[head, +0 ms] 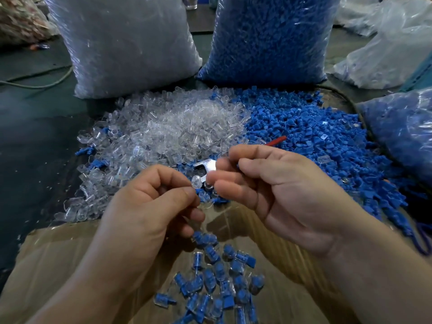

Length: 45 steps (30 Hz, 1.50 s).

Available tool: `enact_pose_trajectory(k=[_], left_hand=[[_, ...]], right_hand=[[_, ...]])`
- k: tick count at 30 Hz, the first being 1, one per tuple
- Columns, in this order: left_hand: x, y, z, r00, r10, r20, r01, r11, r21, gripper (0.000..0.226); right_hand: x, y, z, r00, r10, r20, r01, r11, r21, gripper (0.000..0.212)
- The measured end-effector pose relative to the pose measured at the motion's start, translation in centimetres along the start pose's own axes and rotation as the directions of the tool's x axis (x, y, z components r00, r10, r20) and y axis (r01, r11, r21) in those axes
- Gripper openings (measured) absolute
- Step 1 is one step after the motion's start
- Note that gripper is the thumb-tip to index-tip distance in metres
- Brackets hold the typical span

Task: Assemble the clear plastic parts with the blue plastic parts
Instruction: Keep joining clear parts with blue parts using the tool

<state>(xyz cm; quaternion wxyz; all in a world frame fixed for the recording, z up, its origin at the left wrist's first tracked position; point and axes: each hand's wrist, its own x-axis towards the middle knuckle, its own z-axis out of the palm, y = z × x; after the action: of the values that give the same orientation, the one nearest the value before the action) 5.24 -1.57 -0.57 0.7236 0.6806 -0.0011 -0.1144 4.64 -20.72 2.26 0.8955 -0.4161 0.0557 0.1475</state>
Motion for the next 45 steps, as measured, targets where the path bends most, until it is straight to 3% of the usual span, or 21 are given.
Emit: enact_pose_trajectory(k=[4, 8, 10, 12, 15, 21, 23, 26, 28, 35, 40, 43, 45], left_hand=[[0.0, -0.2, -0.2, 1.0, 0.007, 0.015, -0.006, 1.0, -0.004, 0.007], [-0.1, 0.4, -0.6, 0.999, -0.008, -0.039, 0.003, 0.993, -0.119, 0.009], [0.1, 0.7, -1.0, 0.997, 0.002, -0.075, -0.015, 0.984, -0.176, 0.002], [0.2, 0.7, -1.0, 0.996, 0.009, -0.086, -0.026, 0.978, -0.208, 0.005], [0.0, 0.4, -0.6, 0.998, 0.013, -0.069, -0.022, 0.99, -0.137, 0.014], [0.2, -0.9, -0.6, 0.994, 0.085, -0.061, -0.082, 0.996, 0.047, 0.019], [0.3, -1.1, -0.5, 0.993, 0.107, -0.051, -0.103, 0.991, 0.084, 0.02], [0.4, -1.4, -0.3, 0.99, 0.127, -0.061, -0.118, 0.984, 0.137, 0.021], [0.4, -1.5, -0.2, 0.989, 0.136, -0.054, -0.126, 0.98, 0.156, 0.017], [0.1, -1.2, 0.1, 0.988, 0.154, -0.019, -0.151, 0.98, 0.127, 0.012], [0.3, -1.3, -0.3, 0.976, 0.205, -0.069, -0.186, 0.959, 0.214, 0.021], [0.1, -1.3, -0.1, 0.982, 0.189, 0.005, -0.187, 0.965, 0.184, 0.012], [0.0, -1.4, 0.0, 0.981, 0.187, 0.053, -0.194, 0.961, 0.195, 0.022]], right_hand=[[-0.2, 0.6, 0.2, 0.997, -0.067, -0.025, 0.055, 0.942, -0.331, 0.018], [-0.7, 0.8, 0.4, 0.974, -0.228, 0.005, 0.178, 0.746, -0.642, 0.024], [-0.6, 0.8, 0.3, 0.963, -0.268, -0.014, 0.191, 0.723, -0.664, 0.021], [-0.4, 0.9, 0.1, 0.968, -0.246, -0.054, 0.16, 0.766, -0.622, 0.016], [-0.2, 1.1, 0.3, 0.984, -0.168, -0.053, 0.106, 0.805, -0.583, 0.015], [-0.8, 1.6, 0.7, 0.979, -0.203, 0.035, 0.165, 0.674, -0.72, 0.012], [-1.0, 1.9, 0.6, 0.959, -0.268, 0.093, 0.224, 0.515, -0.828, 0.01], [-1.1, 2.3, 0.3, 0.912, -0.313, 0.266, 0.295, 0.049, -0.954, 0.014], [-1.1, 2.3, 0.5, 0.892, -0.3, 0.338, 0.327, -0.09, -0.941, 0.02], [-1.0, 2.4, 0.5, 0.849, -0.367, 0.38, 0.364, -0.114, -0.924, 0.023], [-1.1, 2.5, 0.5, 0.813, -0.43, 0.391, 0.375, -0.127, -0.918, 0.021], [-1.2, 2.5, 0.7, 0.818, -0.41, 0.403, 0.378, -0.144, -0.915, 0.024], [-1.2, 2.5, 0.6, 0.826, -0.396, 0.4, 0.374, -0.145, -0.916, 0.027]])
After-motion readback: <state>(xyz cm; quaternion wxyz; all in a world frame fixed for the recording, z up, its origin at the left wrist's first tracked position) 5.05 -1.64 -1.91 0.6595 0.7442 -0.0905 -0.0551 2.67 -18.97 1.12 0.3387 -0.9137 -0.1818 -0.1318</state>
